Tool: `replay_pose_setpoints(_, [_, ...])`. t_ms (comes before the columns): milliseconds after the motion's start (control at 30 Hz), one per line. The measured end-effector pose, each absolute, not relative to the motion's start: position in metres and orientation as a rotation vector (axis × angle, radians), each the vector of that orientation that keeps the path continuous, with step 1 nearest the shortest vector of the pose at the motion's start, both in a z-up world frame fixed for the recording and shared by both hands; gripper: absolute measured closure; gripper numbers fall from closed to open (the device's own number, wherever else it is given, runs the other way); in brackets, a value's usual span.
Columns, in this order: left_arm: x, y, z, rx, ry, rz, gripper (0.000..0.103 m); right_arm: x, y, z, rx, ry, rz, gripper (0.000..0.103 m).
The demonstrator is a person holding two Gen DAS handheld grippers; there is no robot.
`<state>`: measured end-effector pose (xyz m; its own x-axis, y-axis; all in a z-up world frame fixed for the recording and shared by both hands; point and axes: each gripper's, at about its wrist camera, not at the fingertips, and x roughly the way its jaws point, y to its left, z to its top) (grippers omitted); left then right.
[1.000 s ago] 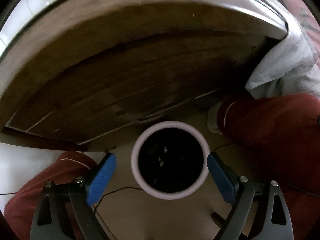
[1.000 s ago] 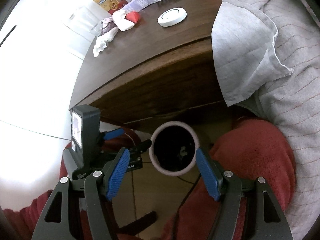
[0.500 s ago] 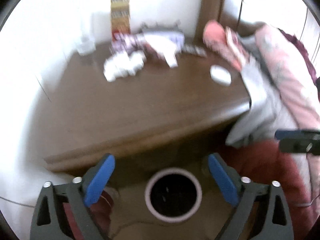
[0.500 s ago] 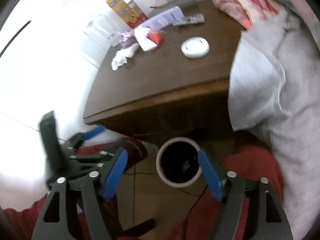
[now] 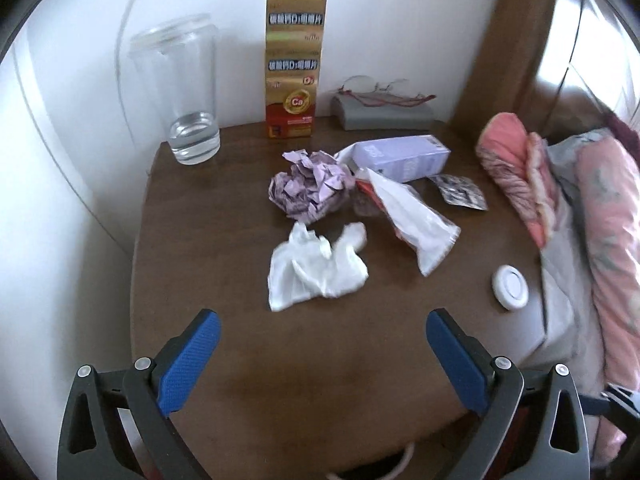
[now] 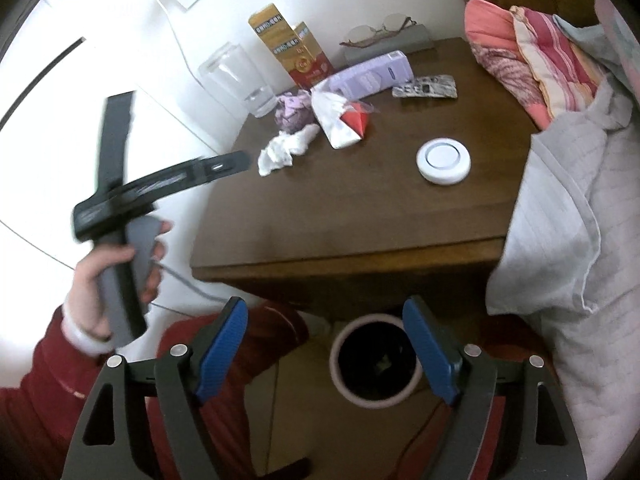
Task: Collect trash
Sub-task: 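Move both open tools back up to the bedside table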
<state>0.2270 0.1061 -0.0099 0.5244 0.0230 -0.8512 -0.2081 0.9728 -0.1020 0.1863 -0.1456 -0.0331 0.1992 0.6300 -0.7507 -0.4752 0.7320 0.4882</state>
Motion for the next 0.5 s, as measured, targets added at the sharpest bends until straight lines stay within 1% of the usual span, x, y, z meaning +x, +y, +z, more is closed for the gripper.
replay_pose_setpoints(233, [0.26,0.099,-0.034,-0.075,1.063,0.176,0.0,0.204,-0.136,-0.029,0.123,1.108,0.758,0.021])
replay_pose_setpoints(500, [0.284,0.105,-0.054,-0.076,1.099,0.198,0.0,0.231,-0.133,-0.031,0.159,1.103,0.753,0.02])
